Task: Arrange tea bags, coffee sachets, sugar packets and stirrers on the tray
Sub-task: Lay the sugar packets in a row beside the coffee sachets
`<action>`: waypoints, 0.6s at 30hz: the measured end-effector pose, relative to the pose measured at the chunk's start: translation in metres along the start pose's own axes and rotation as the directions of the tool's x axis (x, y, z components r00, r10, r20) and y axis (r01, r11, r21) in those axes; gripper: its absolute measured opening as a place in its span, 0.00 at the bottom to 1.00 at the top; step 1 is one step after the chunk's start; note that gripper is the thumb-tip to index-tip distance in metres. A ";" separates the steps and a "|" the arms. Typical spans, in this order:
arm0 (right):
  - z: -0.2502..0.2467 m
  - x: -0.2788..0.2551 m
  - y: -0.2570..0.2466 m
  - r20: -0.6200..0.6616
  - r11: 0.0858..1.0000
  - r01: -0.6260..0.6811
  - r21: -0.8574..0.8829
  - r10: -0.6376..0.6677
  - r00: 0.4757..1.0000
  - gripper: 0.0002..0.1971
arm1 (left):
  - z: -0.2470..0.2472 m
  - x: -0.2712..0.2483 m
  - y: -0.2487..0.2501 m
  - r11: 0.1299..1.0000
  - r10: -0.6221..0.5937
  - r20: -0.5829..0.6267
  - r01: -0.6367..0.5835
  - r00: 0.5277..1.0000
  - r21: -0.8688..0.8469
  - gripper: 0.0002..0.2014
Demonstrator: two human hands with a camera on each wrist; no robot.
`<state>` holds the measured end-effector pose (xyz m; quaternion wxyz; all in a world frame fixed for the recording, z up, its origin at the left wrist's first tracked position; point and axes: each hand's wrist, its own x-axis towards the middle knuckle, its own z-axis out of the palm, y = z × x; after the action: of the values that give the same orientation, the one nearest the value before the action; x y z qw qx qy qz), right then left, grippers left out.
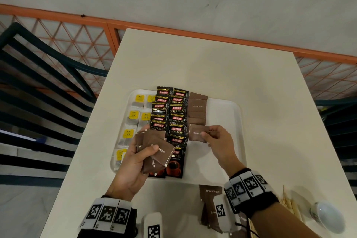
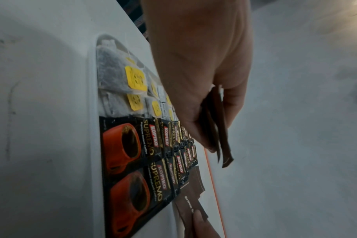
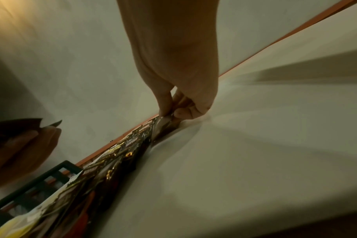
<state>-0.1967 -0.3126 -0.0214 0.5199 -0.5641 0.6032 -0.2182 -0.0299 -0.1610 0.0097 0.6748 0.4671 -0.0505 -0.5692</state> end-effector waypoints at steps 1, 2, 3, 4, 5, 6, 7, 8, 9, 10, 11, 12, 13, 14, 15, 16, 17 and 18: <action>0.003 0.001 0.000 -0.005 1.000 0.007 -0.015 -0.007 1.000 0.09 | 0.000 0.000 0.000 1.000 0.003 -0.003 -0.003 1.000 -0.002 0.25; 0.005 0.002 0.000 -0.006 0.999 0.012 -0.030 -0.012 1.000 0.09 | -0.001 -0.001 0.000 1.000 0.005 -0.008 -0.005 1.000 -0.007 0.25; 0.006 0.002 0.000 -0.008 0.999 0.018 -0.045 -0.018 1.000 0.09 | -0.002 -0.001 0.000 1.000 0.006 -0.014 -0.007 1.000 -0.013 0.26; 0.008 0.003 0.001 -0.015 0.998 0.025 -0.062 -0.026 1.000 0.10 | -0.002 -0.001 0.001 1.000 0.008 -0.020 -0.009 1.000 -0.020 0.26; 0.009 0.004 0.001 -0.029 0.996 0.032 -0.079 -0.035 0.999 0.10 | -0.002 -0.002 0.001 1.000 0.012 -0.025 -0.012 1.000 -0.026 0.26; 0.009 0.004 0.002 -0.047 0.994 0.039 -0.097 -0.044 0.998 0.10 | -0.003 -0.002 0.001 0.999 0.017 -0.030 -0.018 0.999 -0.030 0.26; 0.009 0.004 0.002 -0.066 0.992 0.047 -0.113 -0.055 0.996 0.11 | -0.002 -0.002 0.001 0.999 0.023 -0.037 -0.024 0.999 -0.033 0.27; 0.010 0.004 0.002 -0.082 0.990 0.057 -0.129 -0.068 0.994 0.12 | -0.002 -0.002 0.001 0.999 0.028 -0.045 -0.029 0.999 -0.035 0.26; 0.010 0.004 0.001 -0.097 0.987 0.068 -0.148 -0.083 0.992 0.14 | 0.000 -0.002 0.002 0.999 0.033 -0.051 -0.034 0.998 -0.034 0.26; 0.010 0.003 0.000 -0.110 0.981 0.083 -0.173 -0.103 0.989 0.16 | 0.002 -0.002 0.002 0.999 0.040 -0.051 -0.042 0.998 -0.031 0.26; 0.011 0.001 -0.002 -0.122 0.975 0.101 -0.199 -0.127 0.984 0.17 | 0.004 -0.001 0.002 0.998 0.050 -0.048 -0.051 0.998 -0.026 0.27; 0.012 -0.002 -0.005 -0.124 0.968 0.124 -0.217 -0.153 0.980 0.16 | 0.006 -0.001 0.001 0.998 0.058 -0.046 -0.059 0.997 -0.021 0.28; 0.013 -0.006 -0.010 -0.113 0.963 0.154 -0.223 -0.182 0.977 0.14 | 0.009 0.000 0.001 0.998 0.066 -0.048 -0.067 0.997 -0.016 0.28; 0.014 -0.012 -0.015 -0.078 0.958 0.189 -0.215 -0.209 0.975 0.11 | 0.011 0.001 0.001 0.997 0.076 -0.052 -0.077 0.996 -0.009 0.28; 0.015 -0.018 -0.022 -0.016 0.959 0.217 -0.182 -0.223 0.975 0.08 | 0.014 0.002 0.001 0.996 0.090 -0.058 -0.090 0.994 0.000 0.27; 0.015 -0.025 -0.030 0.075 0.967 0.221 -0.127 -0.213 0.974 0.09 | 0.017 0.003 0.000 0.995 0.104 -0.061 -0.103 0.993 0.008 0.27; 0.015 -0.032 -0.039 0.189 0.978 0.198 -0.070 -0.182 0.965 0.11 | 0.020 0.004 0.000 0.994 0.113 -0.067 -0.113 0.991 0.011 0.28; 0.015 -0.040 -0.046 0.308 0.988 0.156 -0.024 -0.141 0.941 0.13 | 0.022 0.004 0.000 0.993 0.121 -0.075 -0.120 0.990 0.010 0.28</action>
<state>-0.1696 -0.2842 0.0278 0.5753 -0.6472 0.4764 -0.1522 -0.0419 -0.1765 0.0197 0.7082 0.4860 -0.0546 -0.5092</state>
